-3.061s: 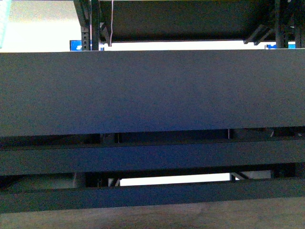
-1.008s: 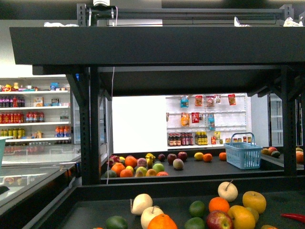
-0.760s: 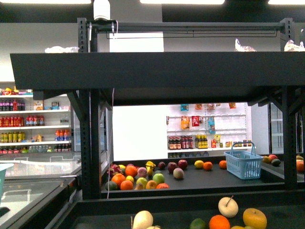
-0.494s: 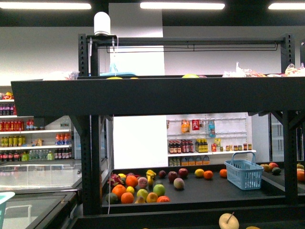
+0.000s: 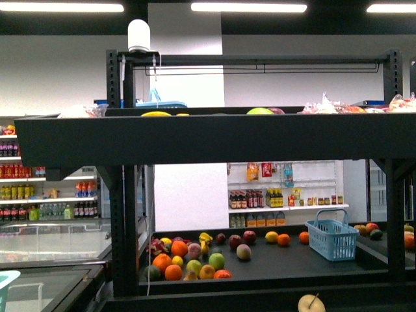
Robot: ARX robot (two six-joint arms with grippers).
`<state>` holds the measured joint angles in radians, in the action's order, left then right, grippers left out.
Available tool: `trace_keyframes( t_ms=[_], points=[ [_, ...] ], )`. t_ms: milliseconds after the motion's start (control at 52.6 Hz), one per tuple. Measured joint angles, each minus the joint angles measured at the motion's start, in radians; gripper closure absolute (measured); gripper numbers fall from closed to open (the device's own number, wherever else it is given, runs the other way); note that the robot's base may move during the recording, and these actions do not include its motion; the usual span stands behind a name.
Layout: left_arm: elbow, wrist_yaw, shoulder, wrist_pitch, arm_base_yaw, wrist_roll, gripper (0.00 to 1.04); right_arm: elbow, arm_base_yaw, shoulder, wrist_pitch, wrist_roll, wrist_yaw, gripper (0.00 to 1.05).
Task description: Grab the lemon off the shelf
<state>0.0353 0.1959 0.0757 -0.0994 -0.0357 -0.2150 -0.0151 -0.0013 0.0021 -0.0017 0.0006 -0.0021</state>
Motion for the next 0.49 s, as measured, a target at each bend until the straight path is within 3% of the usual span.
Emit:
trace_keyframes(
  t_ms=[114,304,380,494],
  points=[
    [0.031,0.120,0.111,0.063,-0.085,-0.135,0.08,0.000,0.000,0.000,0.000,0.000,0.000,0.07],
    [0.255,0.372,0.589,0.423,-0.410,-0.425,0.08,0.000,0.000,0.000,0.000,0.000,0.000,0.07],
    [0.385,0.393,0.798,0.444,-0.488,-0.559,0.08,0.000,0.000,0.000,0.000,0.000,0.000,0.07],
    [0.530,0.407,1.027,0.458,-0.518,-0.669,0.08,0.000,0.000,0.000,0.000,0.000,0.000,0.07]
  ],
)
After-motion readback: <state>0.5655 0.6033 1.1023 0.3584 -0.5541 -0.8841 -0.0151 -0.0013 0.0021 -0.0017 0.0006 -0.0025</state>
